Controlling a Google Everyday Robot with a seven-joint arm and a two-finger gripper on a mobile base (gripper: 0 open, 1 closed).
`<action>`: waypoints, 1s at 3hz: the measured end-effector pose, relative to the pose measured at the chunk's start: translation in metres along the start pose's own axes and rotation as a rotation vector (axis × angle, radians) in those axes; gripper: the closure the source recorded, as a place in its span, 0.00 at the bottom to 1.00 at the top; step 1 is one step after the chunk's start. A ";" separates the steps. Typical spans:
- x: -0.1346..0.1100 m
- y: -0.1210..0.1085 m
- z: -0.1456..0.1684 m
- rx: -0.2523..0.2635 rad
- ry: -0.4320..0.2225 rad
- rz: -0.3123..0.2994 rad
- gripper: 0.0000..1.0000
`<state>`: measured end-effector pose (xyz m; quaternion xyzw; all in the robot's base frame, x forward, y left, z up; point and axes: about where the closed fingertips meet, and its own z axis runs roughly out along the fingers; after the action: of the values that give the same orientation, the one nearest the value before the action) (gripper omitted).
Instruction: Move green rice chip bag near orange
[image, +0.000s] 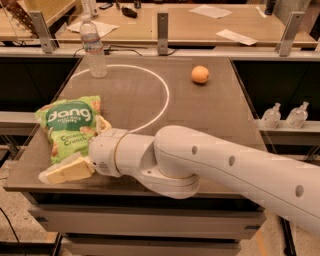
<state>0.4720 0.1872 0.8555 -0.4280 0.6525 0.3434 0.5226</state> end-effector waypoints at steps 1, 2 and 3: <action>0.011 0.002 0.001 0.002 0.024 0.004 0.19; 0.007 -0.002 -0.001 0.002 0.007 -0.008 0.43; -0.006 -0.012 -0.005 0.018 -0.020 -0.043 0.64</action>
Offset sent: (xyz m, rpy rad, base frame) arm 0.0074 -0.0099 -0.0030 0.0099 -0.0230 -0.0040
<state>0.4817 0.1792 0.8620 -0.4339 0.6410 0.3303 0.5402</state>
